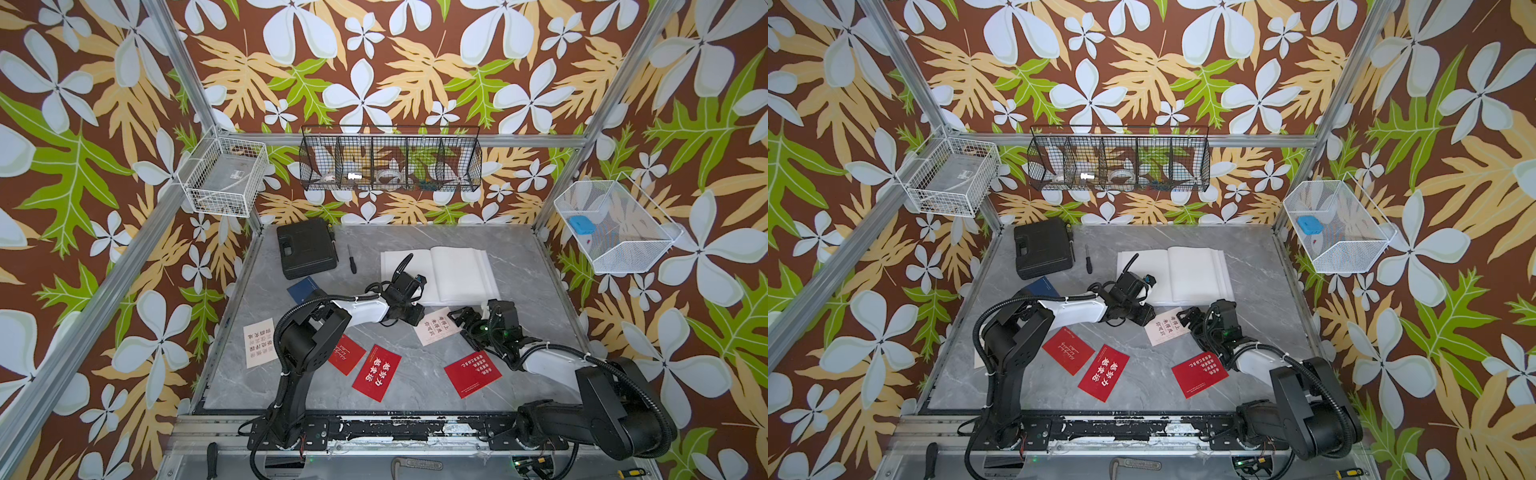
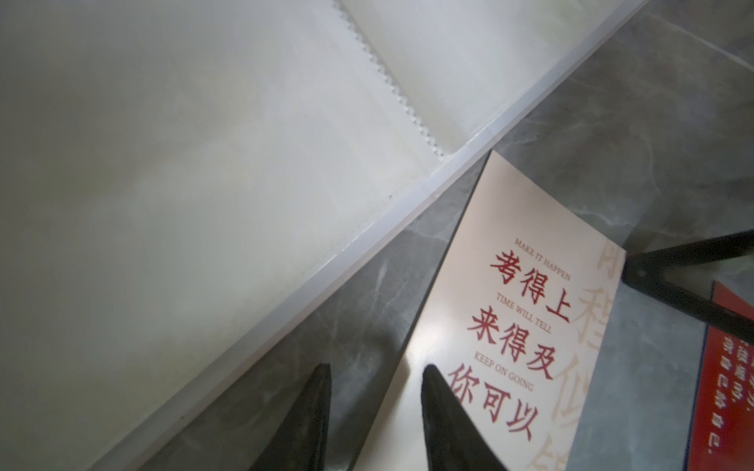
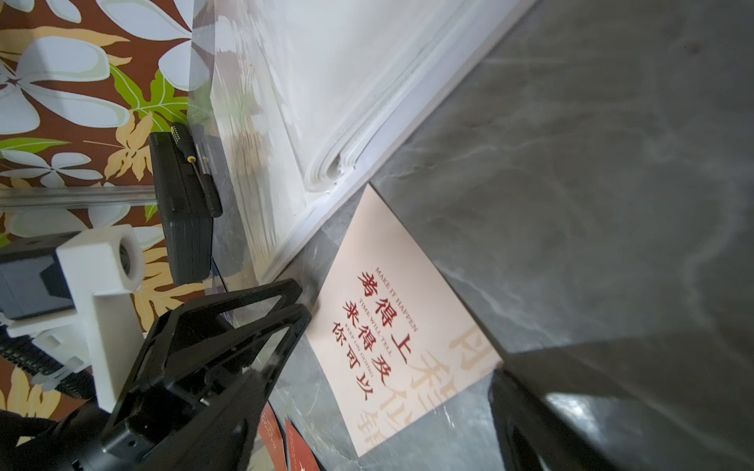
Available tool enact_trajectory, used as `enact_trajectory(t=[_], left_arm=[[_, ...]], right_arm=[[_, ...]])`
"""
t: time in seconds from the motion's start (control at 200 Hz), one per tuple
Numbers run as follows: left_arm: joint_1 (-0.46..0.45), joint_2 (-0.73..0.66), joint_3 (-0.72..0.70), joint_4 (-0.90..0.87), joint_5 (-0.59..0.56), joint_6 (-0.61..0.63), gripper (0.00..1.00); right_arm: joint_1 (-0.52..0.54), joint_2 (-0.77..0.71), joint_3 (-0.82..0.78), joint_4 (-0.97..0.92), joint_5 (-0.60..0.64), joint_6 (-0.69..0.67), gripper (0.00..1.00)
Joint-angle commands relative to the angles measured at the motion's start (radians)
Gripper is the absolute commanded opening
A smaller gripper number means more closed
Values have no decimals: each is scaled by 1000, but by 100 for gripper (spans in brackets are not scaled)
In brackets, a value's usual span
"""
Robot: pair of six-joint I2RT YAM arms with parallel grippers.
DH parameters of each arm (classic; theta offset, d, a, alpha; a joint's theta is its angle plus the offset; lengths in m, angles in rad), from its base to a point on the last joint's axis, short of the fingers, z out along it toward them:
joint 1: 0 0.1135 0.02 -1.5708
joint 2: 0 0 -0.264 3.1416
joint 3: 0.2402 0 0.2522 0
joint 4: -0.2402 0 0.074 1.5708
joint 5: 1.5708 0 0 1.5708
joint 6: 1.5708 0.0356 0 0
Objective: Place the photos into the photo albums
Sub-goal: Adjust the photo at the center of the board.
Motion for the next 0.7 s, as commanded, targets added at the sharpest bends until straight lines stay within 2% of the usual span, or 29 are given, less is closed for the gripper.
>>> enact_trajectory(t=[0.0,0.375,0.696], left_arm=[[-20,15,-5,-123,-112,-12,39],[-86,99,63,-257,-294,-4,40],[-99,100,63,-265,-302,-14,41]], right_arm=[[7,15,9,-64,15,-14,90],[16,48,18,-40,10,-39,91],[2,-11,58,-177,68,-135,95]])
